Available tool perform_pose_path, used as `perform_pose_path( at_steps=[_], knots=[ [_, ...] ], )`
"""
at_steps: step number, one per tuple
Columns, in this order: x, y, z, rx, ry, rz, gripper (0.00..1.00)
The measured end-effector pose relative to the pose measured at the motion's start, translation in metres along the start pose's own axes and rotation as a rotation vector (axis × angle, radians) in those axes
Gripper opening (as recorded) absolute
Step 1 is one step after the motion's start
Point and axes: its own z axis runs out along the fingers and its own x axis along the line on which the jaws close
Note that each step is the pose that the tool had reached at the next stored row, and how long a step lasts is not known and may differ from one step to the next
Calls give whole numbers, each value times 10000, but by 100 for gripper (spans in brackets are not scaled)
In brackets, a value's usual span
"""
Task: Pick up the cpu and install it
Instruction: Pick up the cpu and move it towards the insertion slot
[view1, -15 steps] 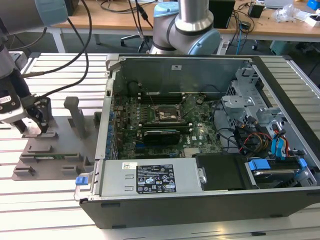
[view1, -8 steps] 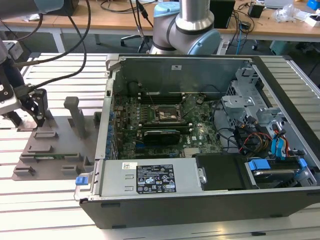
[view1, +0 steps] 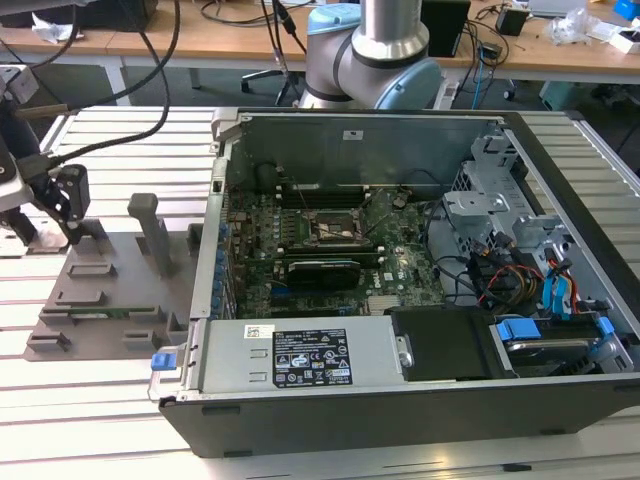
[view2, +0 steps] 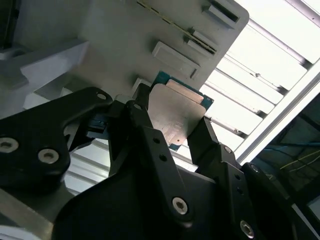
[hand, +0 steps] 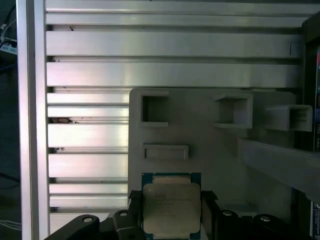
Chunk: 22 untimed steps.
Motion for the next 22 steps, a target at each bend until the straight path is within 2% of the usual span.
perform_pose_path(
  at_steps=[5, 17, 22],
  knots=[
    [-2, -3, -79, 0, -1, 0, 55],
    [-7, -11, -323, 0, -1, 0, 55],
    [-9, -13, -393, -1, -1, 0, 55]
  ],
)
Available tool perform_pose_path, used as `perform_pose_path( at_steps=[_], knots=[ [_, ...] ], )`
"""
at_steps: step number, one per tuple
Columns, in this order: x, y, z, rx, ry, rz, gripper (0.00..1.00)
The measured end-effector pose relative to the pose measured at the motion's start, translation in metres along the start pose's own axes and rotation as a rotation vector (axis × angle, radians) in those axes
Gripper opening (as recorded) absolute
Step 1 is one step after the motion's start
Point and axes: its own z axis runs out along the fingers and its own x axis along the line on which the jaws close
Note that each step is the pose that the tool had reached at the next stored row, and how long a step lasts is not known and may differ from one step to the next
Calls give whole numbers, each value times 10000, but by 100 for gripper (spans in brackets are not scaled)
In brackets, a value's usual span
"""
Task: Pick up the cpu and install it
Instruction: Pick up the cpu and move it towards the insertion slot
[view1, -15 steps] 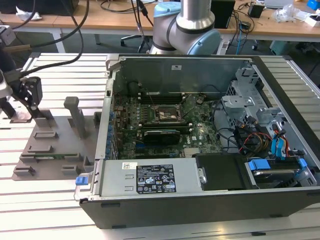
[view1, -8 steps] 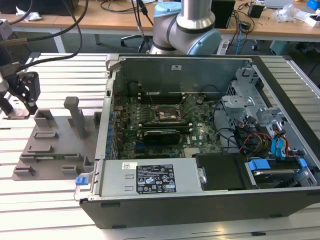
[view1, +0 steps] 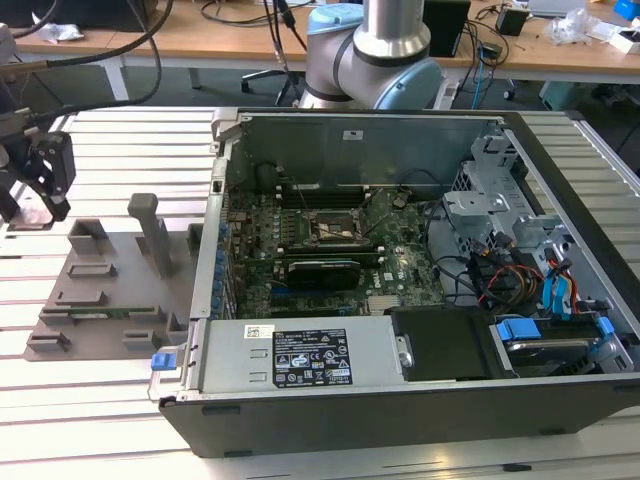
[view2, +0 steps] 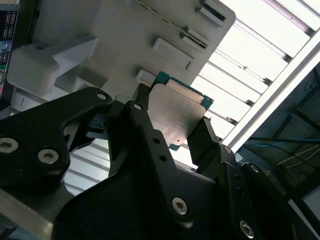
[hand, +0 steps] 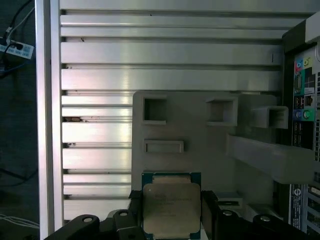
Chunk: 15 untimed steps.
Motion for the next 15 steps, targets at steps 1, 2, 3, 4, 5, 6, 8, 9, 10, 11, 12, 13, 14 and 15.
perform_pose_path(
  at_steps=[1, 2, 3, 4, 5, 6, 8, 9, 10, 11, 12, 13, 14, 15],
  knots=[
    [0, -1, -26, 1, 1, 0, 55],
    [-1, -2, -58, 0, 0, 0, 55],
    [-2, -3, -85, 0, 0, 0, 55],
    [-3, -4, -118, 1, 0, 0, 55],
    [-3, -5, -139, 1, 0, 0, 55],
    [-4, -5, -155, 0, 0, 0, 55],
    [-4, -6, -192, 0, 0, 0, 55],
    [-5, -7, -210, 0, 1, 0, 55],
    [-5, -7, -222, 0, 0, 0, 55],
    [-5, -8, -238, 1, 0, 0, 55],
    [-6, -8, -255, 0, 0, 0, 55],
    [-6, -9, -282, 1, 1, 0, 55],
    [-7, -10, -300, 0, 0, 0, 55],
    [-7, -10, -315, 0, 0, 0, 55]
  ],
)
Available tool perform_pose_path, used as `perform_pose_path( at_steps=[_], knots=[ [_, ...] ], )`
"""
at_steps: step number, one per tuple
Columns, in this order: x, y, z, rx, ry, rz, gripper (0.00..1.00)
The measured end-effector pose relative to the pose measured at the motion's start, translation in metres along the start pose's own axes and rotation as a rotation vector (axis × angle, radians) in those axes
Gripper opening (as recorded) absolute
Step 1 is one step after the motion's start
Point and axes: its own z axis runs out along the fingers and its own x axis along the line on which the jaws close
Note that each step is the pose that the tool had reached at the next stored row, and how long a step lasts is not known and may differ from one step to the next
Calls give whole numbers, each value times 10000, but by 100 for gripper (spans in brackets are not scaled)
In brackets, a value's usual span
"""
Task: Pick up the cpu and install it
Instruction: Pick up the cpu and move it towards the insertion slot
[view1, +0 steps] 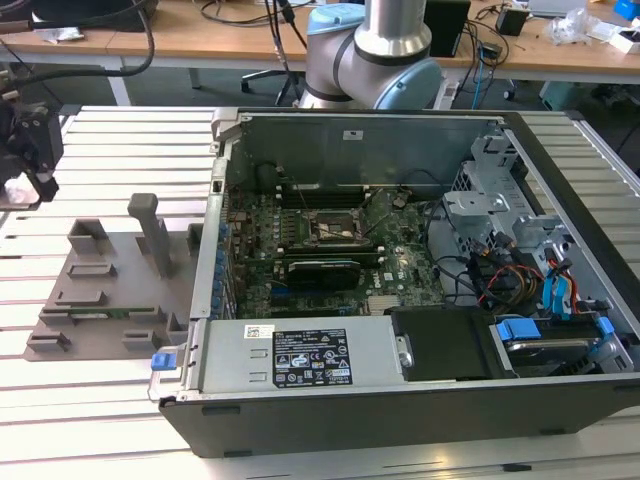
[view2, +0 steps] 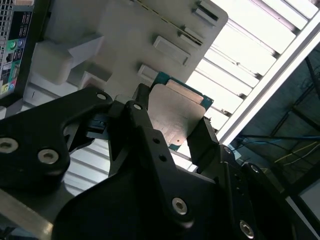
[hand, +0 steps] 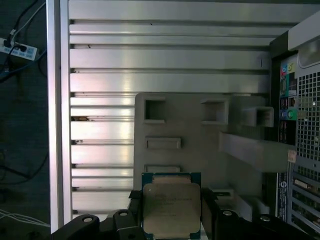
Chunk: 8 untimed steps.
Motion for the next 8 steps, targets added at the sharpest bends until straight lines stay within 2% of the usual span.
perform_pose_path(
  at_steps=[8],
  knots=[
    [-4, -6, -172, 1, 1, 0, 55]
  ],
)
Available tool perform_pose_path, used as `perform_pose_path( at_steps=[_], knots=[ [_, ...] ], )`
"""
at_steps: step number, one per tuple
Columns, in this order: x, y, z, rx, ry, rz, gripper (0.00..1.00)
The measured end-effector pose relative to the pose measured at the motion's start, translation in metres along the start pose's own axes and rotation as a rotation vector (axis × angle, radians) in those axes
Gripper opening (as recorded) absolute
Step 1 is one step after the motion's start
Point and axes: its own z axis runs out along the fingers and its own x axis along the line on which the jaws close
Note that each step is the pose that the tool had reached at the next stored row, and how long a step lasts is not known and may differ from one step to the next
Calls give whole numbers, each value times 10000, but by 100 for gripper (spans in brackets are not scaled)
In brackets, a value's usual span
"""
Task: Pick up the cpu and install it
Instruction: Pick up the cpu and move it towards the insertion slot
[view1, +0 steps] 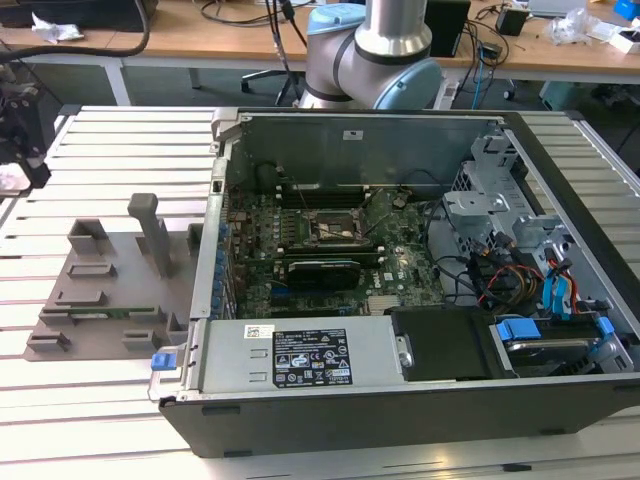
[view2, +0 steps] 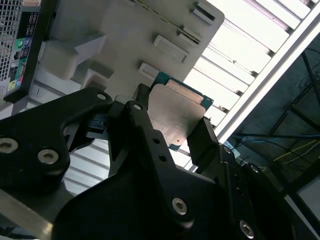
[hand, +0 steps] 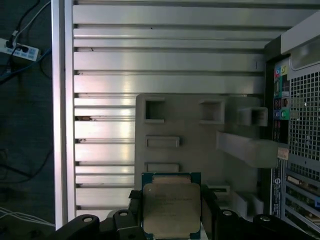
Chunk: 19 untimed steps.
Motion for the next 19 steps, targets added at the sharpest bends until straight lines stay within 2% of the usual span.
perform_pose_path(
  at_steps=[2, 7, 12, 14, 19],
  knots=[
    [-1, -1, -30, 0, 0, 0, 55],
    [-4, -6, -167, 0, 0, 0, 55],
    [-5, -8, -249, 0, 0, 0, 55],
    [-7, -10, -313, 0, -1, 0, 55],
    [-8, -12, -366, -3, -1, 0, 55]
  ],
)
